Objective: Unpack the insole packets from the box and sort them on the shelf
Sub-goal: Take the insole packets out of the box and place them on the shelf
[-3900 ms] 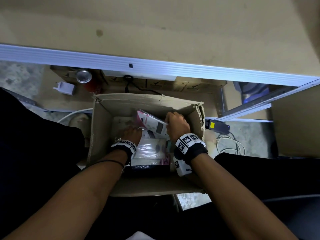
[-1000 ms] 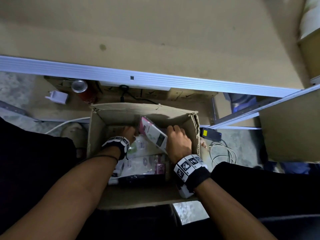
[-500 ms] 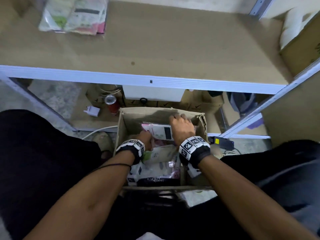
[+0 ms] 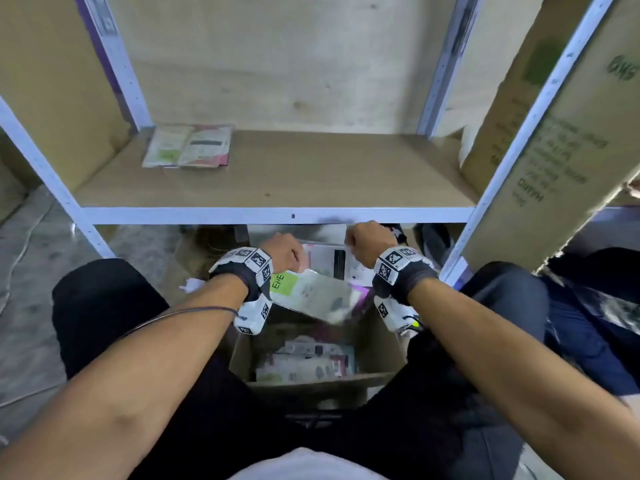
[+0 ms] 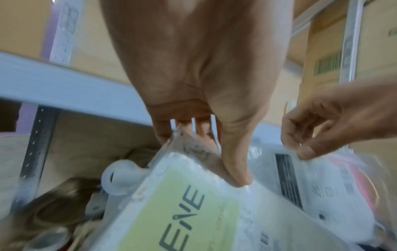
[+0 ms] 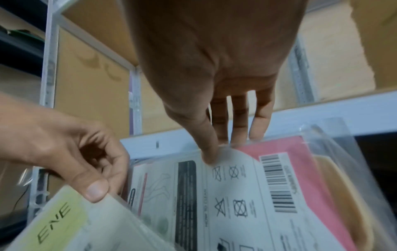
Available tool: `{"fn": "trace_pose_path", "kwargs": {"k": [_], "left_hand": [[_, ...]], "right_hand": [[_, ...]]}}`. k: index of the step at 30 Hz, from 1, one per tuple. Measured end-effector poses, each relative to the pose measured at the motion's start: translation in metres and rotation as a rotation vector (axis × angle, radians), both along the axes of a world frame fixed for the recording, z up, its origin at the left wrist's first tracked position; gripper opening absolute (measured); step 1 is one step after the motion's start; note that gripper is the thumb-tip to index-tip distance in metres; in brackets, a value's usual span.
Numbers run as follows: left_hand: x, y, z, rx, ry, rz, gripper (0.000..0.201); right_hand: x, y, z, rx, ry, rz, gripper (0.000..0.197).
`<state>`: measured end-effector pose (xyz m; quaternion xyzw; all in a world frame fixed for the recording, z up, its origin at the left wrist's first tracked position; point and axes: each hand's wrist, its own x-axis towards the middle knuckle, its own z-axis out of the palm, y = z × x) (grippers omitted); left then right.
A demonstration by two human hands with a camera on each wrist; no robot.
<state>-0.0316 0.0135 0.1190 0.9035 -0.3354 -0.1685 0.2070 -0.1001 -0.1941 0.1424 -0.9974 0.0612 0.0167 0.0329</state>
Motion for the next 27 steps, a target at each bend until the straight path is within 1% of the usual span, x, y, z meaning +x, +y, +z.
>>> {"fn": "trace_pose_path", "kwargs": {"k": [2,6,8,12,14,17,20,22,25,26,27], "left_hand": [[0.006,0.007,0.025,-0.022,-0.037,-0.016,0.018],[0.021,0.019,0.076,-0.094,-0.098,-0.013,0.007],[0.032,0.026,0.099,-0.119,-0.088,0.008,0.004],[0.057,0.048,0.134,-0.199,-0.050,0.035,0.014],[0.069,0.061,0.144,-0.244,-0.053,0.084,0.014],[0.092,0.078,0.149,-0.314,-0.041,0.168,0.016],[0.115,0.092,0.143,-0.471,0.024,0.260,0.017],[0.130,0.101,0.135,-0.620,0.095,0.353,0.014],[0.152,0.111,0.121,-0.834,0.196,0.541,0.026],[0.160,0.114,0.116,-0.915,0.229,0.612,0.024],[0.167,0.117,0.111,-0.984,0.252,0.681,0.016]], "right_hand": [[0.000,-0.005,0.021,0.041,-0.059,-0.021,0.019],[0.004,-0.021,0.062,0.129,-0.123,-0.023,0.018],[0.009,-0.030,0.082,0.178,-0.143,-0.014,0.016],[0.023,-0.048,0.111,0.245,-0.204,-0.031,0.012],[0.033,-0.055,0.120,0.313,-0.222,-0.044,0.010],[0.052,-0.064,0.127,0.456,-0.229,-0.055,0.010],[0.074,-0.066,0.128,0.603,-0.206,-0.094,0.009],[0.089,-0.060,0.125,0.786,-0.206,-0.145,0.007],[0.115,-0.041,0.117,1.109,-0.214,-0.196,0.003],[0.125,-0.034,0.114,1.188,-0.202,-0.198,0.004],[0.136,-0.026,0.112,1.267,-0.189,-0.196,0.003]]}}
